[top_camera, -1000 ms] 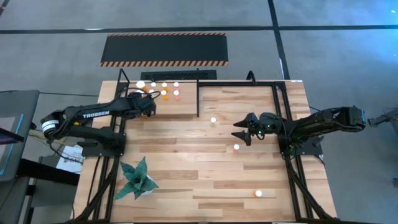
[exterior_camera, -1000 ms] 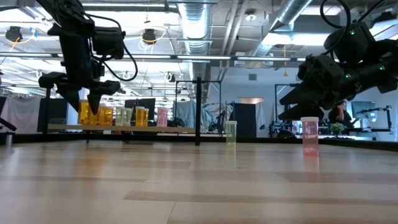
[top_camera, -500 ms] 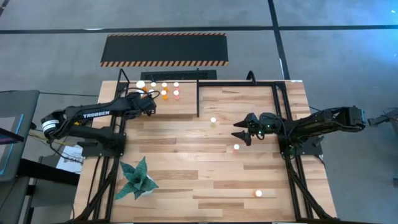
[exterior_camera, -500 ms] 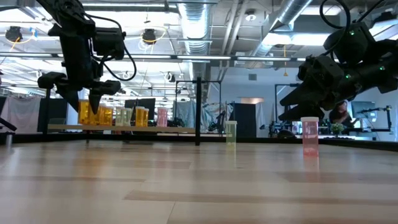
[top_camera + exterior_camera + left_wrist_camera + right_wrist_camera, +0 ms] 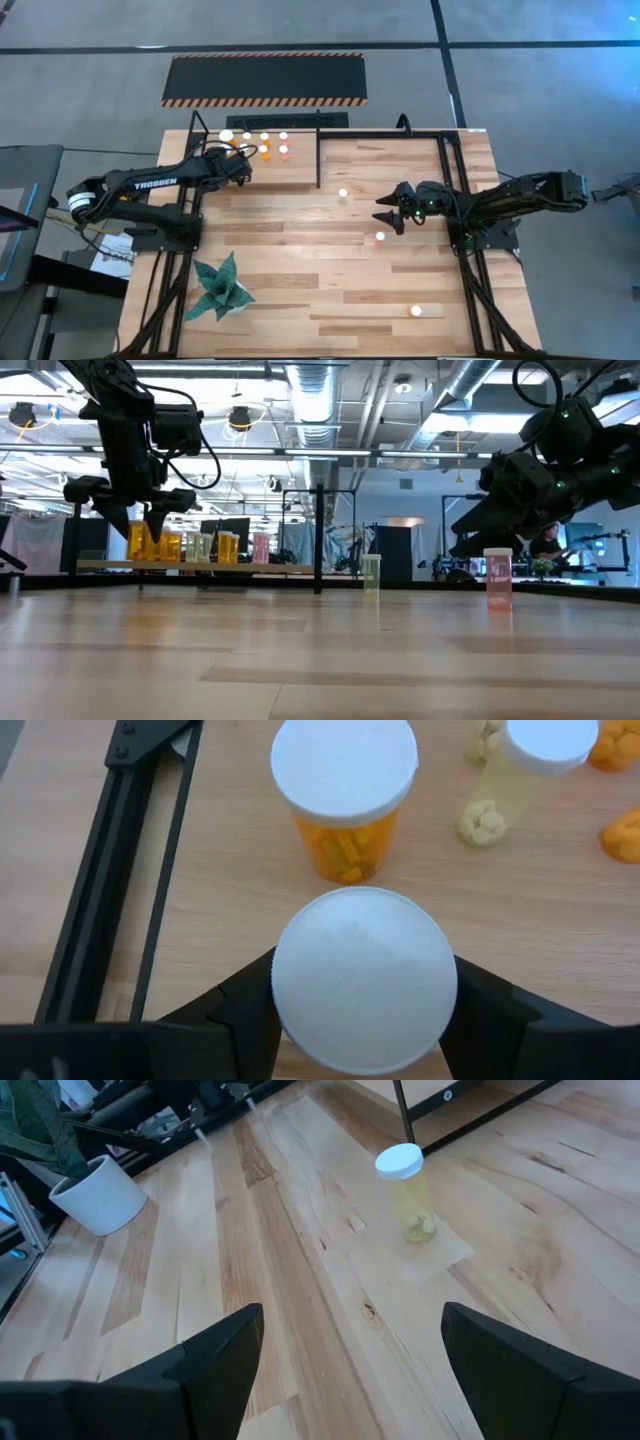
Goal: Pick and place medicine bottles onto shelf by color
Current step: Put the big orange pill bottle aligned with the other orange pill bottle on the shelf, then put the yellow pill bottle aligned with the other yellow pill bottle on the shelf
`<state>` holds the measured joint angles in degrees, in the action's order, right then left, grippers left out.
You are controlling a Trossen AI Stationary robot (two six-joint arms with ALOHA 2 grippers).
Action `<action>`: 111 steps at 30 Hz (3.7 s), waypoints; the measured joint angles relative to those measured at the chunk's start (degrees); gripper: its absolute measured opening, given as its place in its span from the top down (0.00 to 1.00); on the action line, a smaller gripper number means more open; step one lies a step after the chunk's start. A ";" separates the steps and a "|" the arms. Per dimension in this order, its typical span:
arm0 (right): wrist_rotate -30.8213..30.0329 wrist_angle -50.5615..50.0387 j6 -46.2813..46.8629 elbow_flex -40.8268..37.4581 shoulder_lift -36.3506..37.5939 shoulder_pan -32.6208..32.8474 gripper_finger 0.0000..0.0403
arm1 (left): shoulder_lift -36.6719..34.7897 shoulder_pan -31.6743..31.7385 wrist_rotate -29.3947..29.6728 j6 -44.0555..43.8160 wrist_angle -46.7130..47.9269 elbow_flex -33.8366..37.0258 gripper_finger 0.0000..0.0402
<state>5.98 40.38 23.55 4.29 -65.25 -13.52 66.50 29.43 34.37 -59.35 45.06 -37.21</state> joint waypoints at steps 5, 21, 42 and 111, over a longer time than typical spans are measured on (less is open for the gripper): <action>0.02 -0.04 0.00 0.00 0.00 -0.01 0.19 | 0.00 0.00 2.16 0.15 0.02 0.00 0.46; 0.00 -0.07 0.00 0.00 0.00 -0.01 0.19 | -5.49 -0.02 5.37 6.74 0.33 -1.42 0.36; 0.02 -0.06 0.00 0.00 0.00 -0.01 0.19 | -9.40 -10.87 -16.36 44.10 -34.90 -4.46 0.43; 0.02 -3.30 0.00 0.02 0.00 -0.02 0.19 | 51.86 -18.88 -30.91 83.75 -17.80 -55.41 0.33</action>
<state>6.00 37.08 23.55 4.32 -65.25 -13.54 118.36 10.55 3.46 24.39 27.25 -92.62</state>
